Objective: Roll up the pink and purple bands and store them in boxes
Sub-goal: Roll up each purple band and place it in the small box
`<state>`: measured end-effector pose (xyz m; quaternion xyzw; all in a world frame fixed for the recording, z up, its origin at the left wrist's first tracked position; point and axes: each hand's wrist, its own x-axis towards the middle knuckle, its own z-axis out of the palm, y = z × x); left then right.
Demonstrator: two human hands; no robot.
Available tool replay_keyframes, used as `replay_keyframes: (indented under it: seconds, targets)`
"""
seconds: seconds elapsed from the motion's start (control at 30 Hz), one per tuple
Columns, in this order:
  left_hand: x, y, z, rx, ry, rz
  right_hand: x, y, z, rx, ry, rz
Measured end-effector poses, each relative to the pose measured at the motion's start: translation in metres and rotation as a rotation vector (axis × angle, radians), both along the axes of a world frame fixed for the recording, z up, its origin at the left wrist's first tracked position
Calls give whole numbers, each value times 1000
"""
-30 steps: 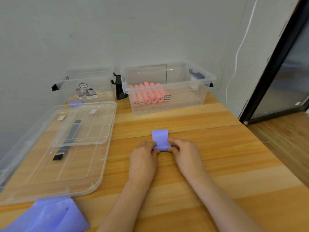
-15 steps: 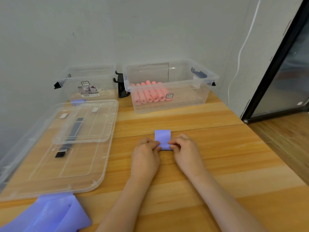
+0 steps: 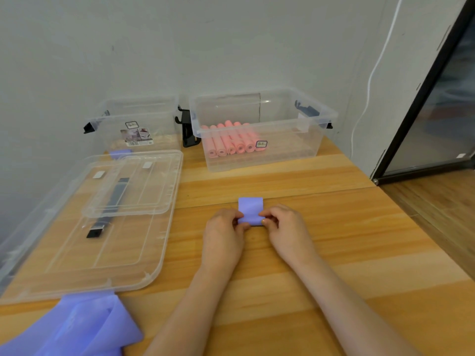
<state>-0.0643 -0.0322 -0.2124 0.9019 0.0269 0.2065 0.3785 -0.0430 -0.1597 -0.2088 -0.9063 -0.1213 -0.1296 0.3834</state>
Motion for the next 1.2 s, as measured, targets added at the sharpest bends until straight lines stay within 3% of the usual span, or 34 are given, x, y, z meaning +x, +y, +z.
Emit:
replay_keyframes:
  seconds: [0.27, 0.53, 0.67, 0.97, 1.2]
  targets:
    - [0, 0, -1, 108, 12, -27, 0, 0, -2, -8, -26, -33]
    - [1, -2, -1, 105, 3, -25, 0, 0, -1, -30, -38, -5]
    - [-2, -3, 2, -17, -10, -11, 1, 0, -2, 42, -11, -45]
    - [-2, -2, 1, 66, -14, 100, 0, -1, 0, 5, 15, 35]
    - [0, -1, -3, 119, -75, -5, 2, 1, -3, -25, -24, 4]
